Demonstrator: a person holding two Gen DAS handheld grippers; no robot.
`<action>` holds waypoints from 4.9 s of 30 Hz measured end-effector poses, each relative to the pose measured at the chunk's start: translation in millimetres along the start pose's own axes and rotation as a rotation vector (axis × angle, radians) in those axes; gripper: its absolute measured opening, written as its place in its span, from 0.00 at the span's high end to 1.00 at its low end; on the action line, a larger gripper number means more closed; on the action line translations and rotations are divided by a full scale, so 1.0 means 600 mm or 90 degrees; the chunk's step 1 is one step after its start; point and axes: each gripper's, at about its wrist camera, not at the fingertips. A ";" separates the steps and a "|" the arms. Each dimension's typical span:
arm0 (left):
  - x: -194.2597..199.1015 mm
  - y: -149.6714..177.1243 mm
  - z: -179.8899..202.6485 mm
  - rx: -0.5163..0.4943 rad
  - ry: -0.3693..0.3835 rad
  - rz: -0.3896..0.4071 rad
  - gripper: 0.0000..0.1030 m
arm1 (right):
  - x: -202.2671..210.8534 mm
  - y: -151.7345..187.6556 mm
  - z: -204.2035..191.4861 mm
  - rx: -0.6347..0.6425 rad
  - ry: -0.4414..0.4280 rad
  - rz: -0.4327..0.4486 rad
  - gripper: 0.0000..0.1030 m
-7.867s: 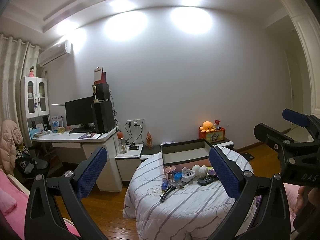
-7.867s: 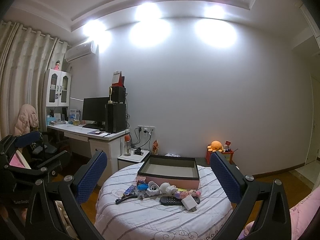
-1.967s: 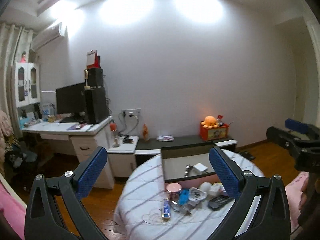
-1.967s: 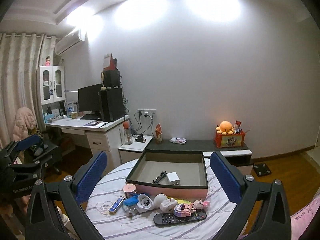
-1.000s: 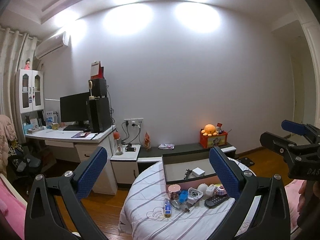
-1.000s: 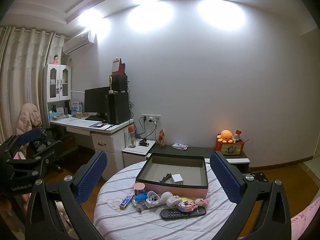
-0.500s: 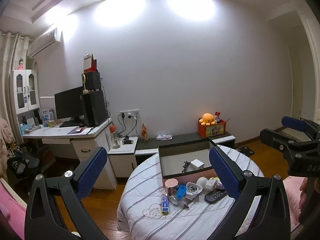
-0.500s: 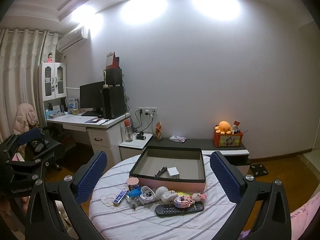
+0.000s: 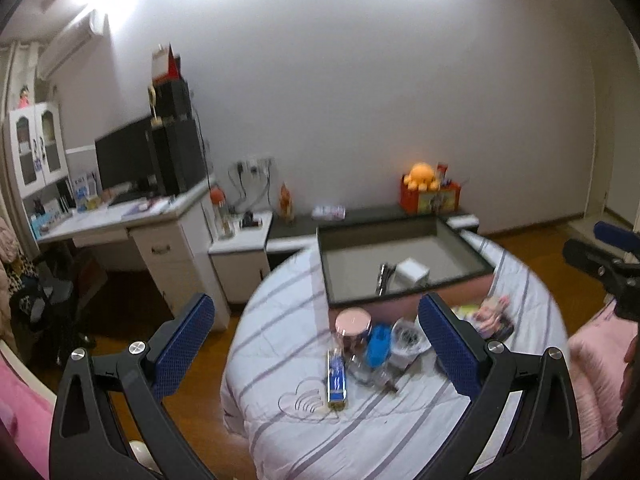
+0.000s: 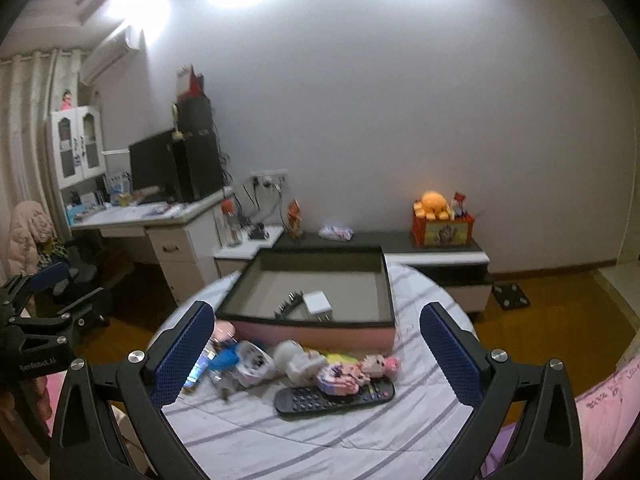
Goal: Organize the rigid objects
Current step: 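Grasp the rose-gold jar with left tool while right tool grasps Hello Kitty figure, then lift the jar with left tool while right tool lifts the figure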
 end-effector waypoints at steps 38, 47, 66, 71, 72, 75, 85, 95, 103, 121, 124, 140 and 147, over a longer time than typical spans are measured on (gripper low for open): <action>-0.361 0.063 0.066 0.027 0.142 -0.228 0.44 | -0.262 0.078 0.117 -0.035 0.078 -0.200 0.00; -0.336 0.057 0.064 0.024 0.177 -0.209 0.54 | -0.264 0.084 0.138 -0.051 0.090 -0.210 0.00; -0.254 0.018 0.053 0.010 0.195 -0.141 0.54 | -0.300 0.074 0.185 -0.080 0.095 -0.248 0.00; -0.253 0.017 0.060 0.004 0.195 -0.147 0.54 | -0.319 0.078 0.203 -0.102 0.066 -0.268 0.02; -0.252 0.017 0.060 0.003 0.194 -0.147 0.54 | -0.318 0.078 0.202 -0.091 0.078 -0.265 0.05; -0.249 0.014 0.062 0.001 0.196 -0.143 0.54 | -0.314 0.080 0.200 -0.069 0.119 -0.257 0.07; -0.246 0.009 0.069 -0.008 0.200 -0.144 0.54 | -0.316 0.082 0.201 -0.046 0.128 -0.253 0.46; -0.221 0.003 0.069 -0.007 0.212 -0.112 0.54 | -0.281 0.074 0.192 -0.064 0.069 -0.235 0.46; -0.222 0.016 0.063 0.004 0.210 -0.115 0.55 | -0.263 0.069 0.168 -0.055 0.056 -0.227 0.46; -0.302 0.091 0.026 0.095 0.183 -0.205 0.32 | -0.279 0.085 0.182 -0.068 0.057 -0.250 0.46; -0.313 0.096 0.016 0.099 0.177 -0.213 0.32 | -0.285 0.088 0.185 -0.073 0.056 -0.254 0.46; -0.317 0.089 0.036 0.035 0.176 -0.211 0.47 | -0.283 0.076 0.180 -0.067 0.059 -0.243 0.46; -0.271 0.073 0.023 0.031 0.176 -0.183 0.47 | -0.246 0.060 0.160 -0.071 0.022 -0.217 0.46</action>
Point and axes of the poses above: each gripper's, at about its wrist camera, not at the fingertips, and x roughly against the way its jaws point, z to its right, y to its underside, and after that the axes turned 14 degrees about -x, right-handed
